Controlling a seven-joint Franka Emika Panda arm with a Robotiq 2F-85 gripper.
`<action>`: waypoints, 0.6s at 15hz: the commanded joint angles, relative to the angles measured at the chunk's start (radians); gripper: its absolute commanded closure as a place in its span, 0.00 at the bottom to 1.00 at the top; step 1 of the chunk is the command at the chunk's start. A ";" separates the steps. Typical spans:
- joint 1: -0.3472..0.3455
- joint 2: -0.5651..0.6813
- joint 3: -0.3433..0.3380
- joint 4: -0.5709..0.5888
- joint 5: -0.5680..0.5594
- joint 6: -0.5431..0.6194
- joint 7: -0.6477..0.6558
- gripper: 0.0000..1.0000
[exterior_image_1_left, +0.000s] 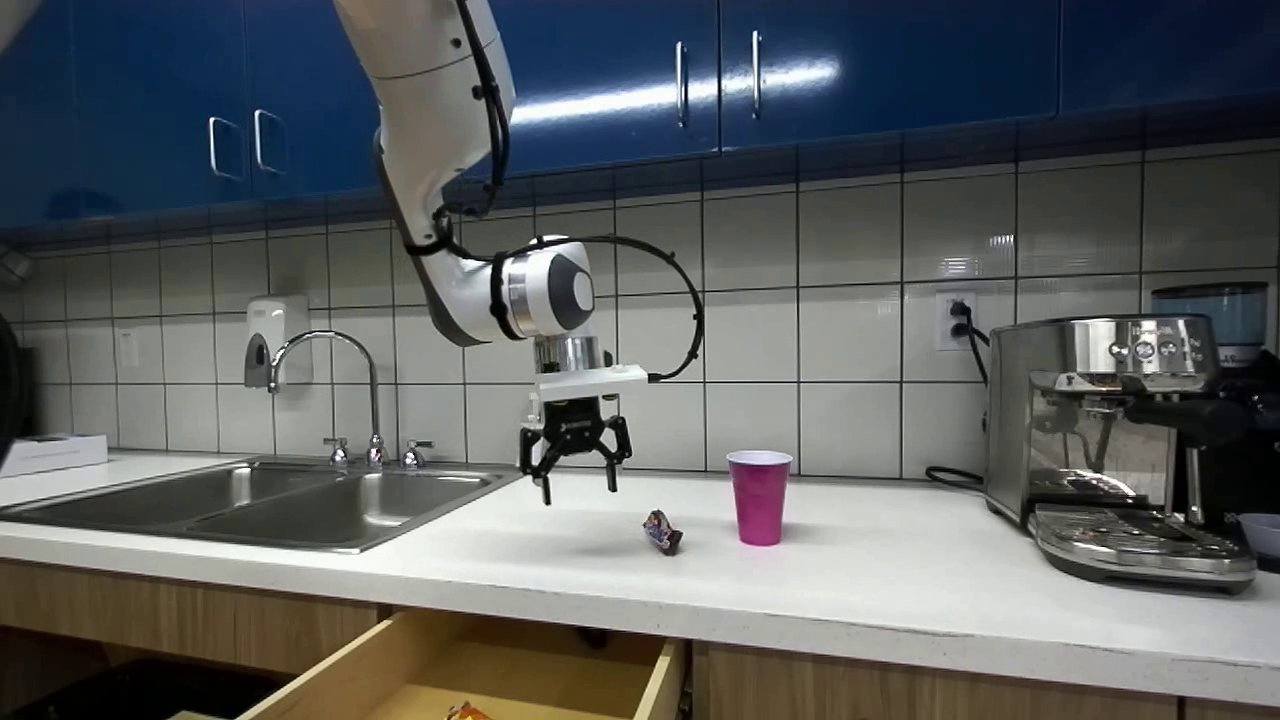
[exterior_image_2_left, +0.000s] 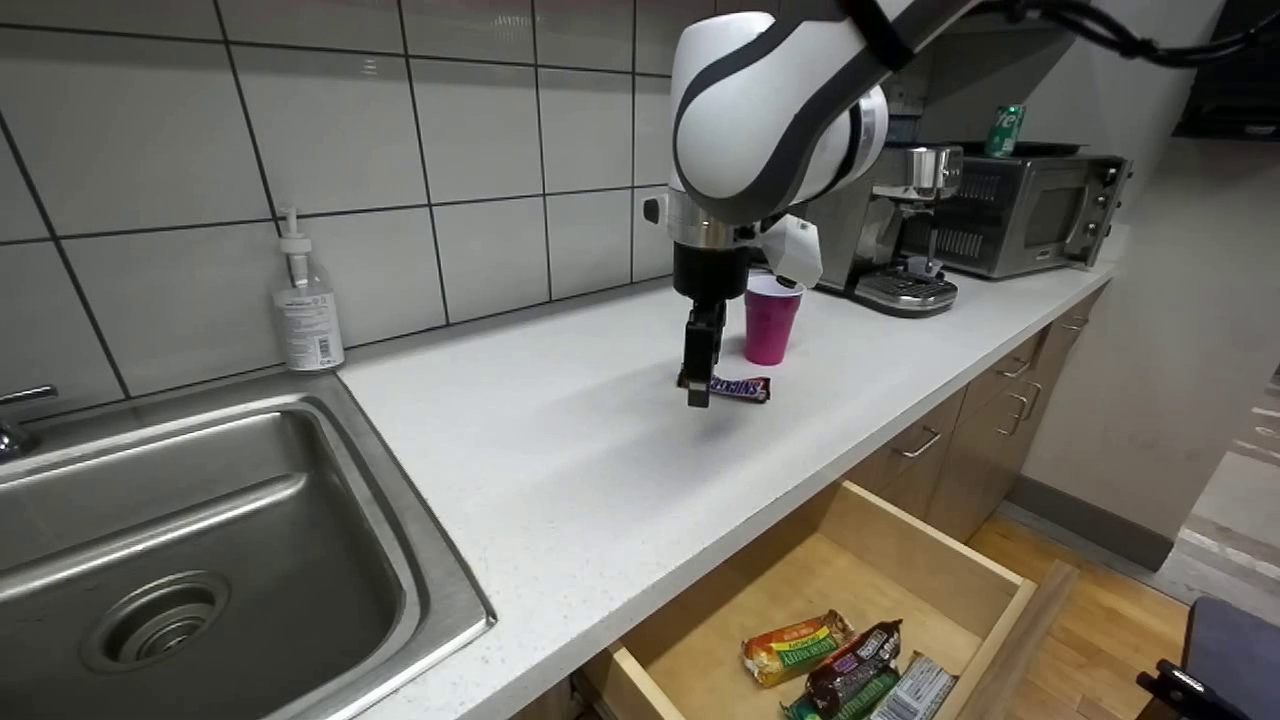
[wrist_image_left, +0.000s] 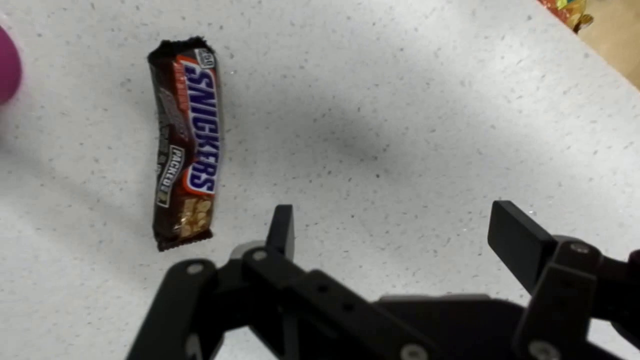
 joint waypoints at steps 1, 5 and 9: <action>-0.023 0.082 -0.001 0.142 0.008 -0.069 0.064 0.00; -0.043 0.147 -0.010 0.237 0.004 -0.097 0.117 0.00; -0.057 0.205 -0.024 0.319 -0.001 -0.125 0.161 0.00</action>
